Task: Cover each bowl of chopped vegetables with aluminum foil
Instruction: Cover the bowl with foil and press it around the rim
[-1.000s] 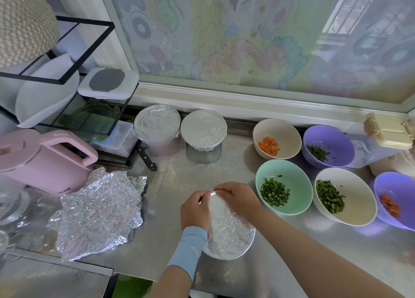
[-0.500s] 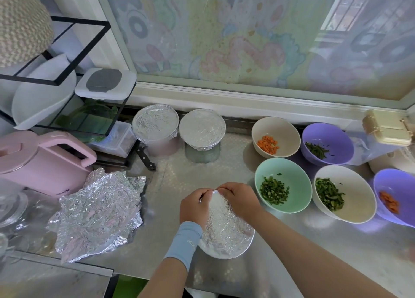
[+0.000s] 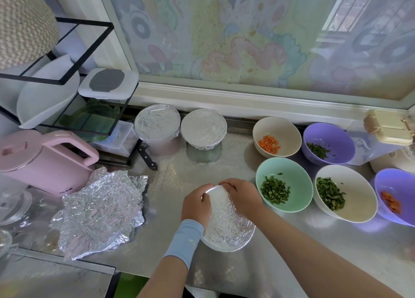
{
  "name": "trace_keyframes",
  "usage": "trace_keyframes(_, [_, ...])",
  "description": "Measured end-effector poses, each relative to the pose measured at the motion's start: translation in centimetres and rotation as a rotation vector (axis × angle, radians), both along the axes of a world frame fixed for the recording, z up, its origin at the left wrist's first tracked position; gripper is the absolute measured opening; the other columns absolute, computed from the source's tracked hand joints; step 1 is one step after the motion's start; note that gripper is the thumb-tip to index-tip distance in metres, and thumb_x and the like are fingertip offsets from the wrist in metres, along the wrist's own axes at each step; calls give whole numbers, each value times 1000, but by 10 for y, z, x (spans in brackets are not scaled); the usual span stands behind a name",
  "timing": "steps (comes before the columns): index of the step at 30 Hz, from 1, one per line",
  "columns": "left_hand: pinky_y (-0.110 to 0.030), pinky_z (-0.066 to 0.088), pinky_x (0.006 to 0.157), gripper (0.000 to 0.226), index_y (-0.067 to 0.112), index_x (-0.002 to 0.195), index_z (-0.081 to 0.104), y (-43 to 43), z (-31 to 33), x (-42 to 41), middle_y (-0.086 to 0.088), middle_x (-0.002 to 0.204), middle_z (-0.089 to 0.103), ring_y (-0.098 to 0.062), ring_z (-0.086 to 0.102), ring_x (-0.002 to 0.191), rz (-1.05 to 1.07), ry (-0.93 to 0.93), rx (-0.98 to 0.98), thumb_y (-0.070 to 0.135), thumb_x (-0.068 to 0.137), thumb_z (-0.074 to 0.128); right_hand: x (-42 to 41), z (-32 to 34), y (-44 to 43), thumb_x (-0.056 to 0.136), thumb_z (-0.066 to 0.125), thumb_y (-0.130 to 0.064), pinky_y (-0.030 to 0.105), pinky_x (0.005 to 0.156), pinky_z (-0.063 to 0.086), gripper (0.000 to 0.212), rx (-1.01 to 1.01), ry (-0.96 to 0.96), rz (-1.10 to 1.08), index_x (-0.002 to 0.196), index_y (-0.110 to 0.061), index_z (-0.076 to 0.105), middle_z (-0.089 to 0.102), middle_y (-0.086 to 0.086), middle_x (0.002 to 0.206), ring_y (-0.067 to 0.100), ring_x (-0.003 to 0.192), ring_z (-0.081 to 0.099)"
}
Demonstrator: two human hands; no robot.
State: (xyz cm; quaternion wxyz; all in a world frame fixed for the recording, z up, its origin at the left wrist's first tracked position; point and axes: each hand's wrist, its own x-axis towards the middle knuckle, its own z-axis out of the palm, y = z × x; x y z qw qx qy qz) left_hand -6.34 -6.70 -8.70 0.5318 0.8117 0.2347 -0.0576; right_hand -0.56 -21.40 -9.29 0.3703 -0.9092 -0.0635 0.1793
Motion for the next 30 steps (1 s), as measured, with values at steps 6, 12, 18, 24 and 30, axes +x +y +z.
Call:
trace_keyframes(6, [-18, 47, 77, 19, 29, 93, 74, -1, -8, 4, 20, 90, 70, 1, 63, 87, 81, -6, -21, 24, 92, 56, -2, -2, 1, 98, 51, -31, 23, 77, 46, 22, 3, -2, -30, 103, -30, 73, 72, -13, 96, 8, 88, 63])
trace_keyframes(12, [-21, 47, 86, 25, 28, 106, 71, -2, -9, 2, 13, 107, 70, -8, 62, 100, -10, -27, 117, 22, 98, 48, -1, -1, 0, 100, 47, -31, 25, 79, 46, 24, -52, -50, 46, 107, -31, 70, 72, -13, 100, 10, 93, 64])
trace_keyframes(18, [-19, 12, 118, 46, 19, 150, 36, -5, -10, -8, 7, 155, 34, -9, 27, 144, -413, -137, 511, 25, 104, 34, -34, -6, 6, 97, 15, -37, 42, 117, 23, 60, -366, -312, 249, 149, -18, 39, 36, 1, 155, 22, 144, 31])
trace_keyframes(24, [-17, 13, 115, 48, 22, 152, 30, -4, -14, -10, 10, 157, 28, -5, 23, 145, -429, -136, 563, 28, 104, 29, -37, 0, 6, 85, -4, -44, 29, 118, -1, 76, -361, -212, 251, 156, -25, 15, 6, -10, 163, 7, 150, 0])
trace_keyframes(30, [-36, 13, 121, 63, 13, 150, 33, -6, -19, -14, -3, 157, 32, -19, 32, 144, -549, -115, 764, 38, 93, 24, -32, 1, -1, 83, -3, -47, 33, 123, 0, 78, -320, -175, 312, 157, -24, 9, -5, -9, 163, 5, 149, -10])
